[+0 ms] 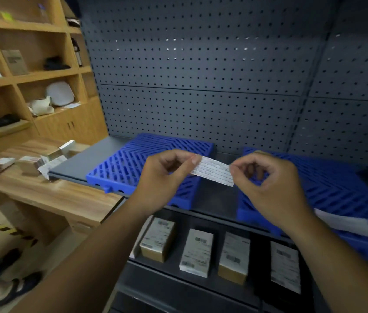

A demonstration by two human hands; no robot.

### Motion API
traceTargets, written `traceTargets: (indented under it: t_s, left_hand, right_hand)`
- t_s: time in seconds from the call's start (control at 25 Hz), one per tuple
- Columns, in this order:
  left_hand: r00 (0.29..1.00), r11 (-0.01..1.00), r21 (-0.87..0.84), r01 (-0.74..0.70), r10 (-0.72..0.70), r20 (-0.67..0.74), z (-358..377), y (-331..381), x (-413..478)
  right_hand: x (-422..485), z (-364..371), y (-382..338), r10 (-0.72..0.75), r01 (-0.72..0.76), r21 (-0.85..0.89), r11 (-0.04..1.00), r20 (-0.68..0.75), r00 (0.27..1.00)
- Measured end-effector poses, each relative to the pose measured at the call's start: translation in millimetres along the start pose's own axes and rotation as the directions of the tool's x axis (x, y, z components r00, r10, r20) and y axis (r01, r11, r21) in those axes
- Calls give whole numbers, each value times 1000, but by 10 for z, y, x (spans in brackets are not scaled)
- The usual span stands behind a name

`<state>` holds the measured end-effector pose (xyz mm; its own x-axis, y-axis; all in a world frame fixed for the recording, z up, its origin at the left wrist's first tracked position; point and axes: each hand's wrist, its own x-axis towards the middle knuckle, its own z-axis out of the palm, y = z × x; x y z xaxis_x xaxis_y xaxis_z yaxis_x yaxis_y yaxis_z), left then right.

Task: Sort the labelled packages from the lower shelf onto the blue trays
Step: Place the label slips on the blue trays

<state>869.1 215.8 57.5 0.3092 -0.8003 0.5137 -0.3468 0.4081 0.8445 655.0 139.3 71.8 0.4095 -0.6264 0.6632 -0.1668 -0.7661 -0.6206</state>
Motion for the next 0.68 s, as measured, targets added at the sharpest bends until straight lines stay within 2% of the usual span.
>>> traceTargets:
  t_s: [0.12,0.24,0.32,0.44,0.52,0.6,0.68]
  left_hand:
    - [999,1000,17,-17,16,43,-605,-186,127]
    - [997,990,142,-4,-7,75,-1138,-392,220]
    - [995,956,293,-31,2,99,-1352,-511,257]
    - [989,825,554,-110,33,147,-1511,-722,273]
    - [991,811,584,-39,-44,128,-1564,-847,249]
    - [989,840,540,52,-117,87,-1581,-937,209]
    - [989,855,513,72,-127,73,-1572,-969,184]
  right_hand:
    - [152,550,-156,51,-50,-75,996,15,999]
    - [299,1042,-252,130,-124,-102,987,55,990]
    - [376,1289,-258,173,-157,-142,977,109,979]
    - [444,1484,-189,236,-202,-196,960,172,956]
    - [423,1560,-136,271,-228,-220,949,193,943]
    - [369,1632,-108,283,-236,-236,943,188,941]
    - [318,1684,-94,277,-228,-248,942,184,943]
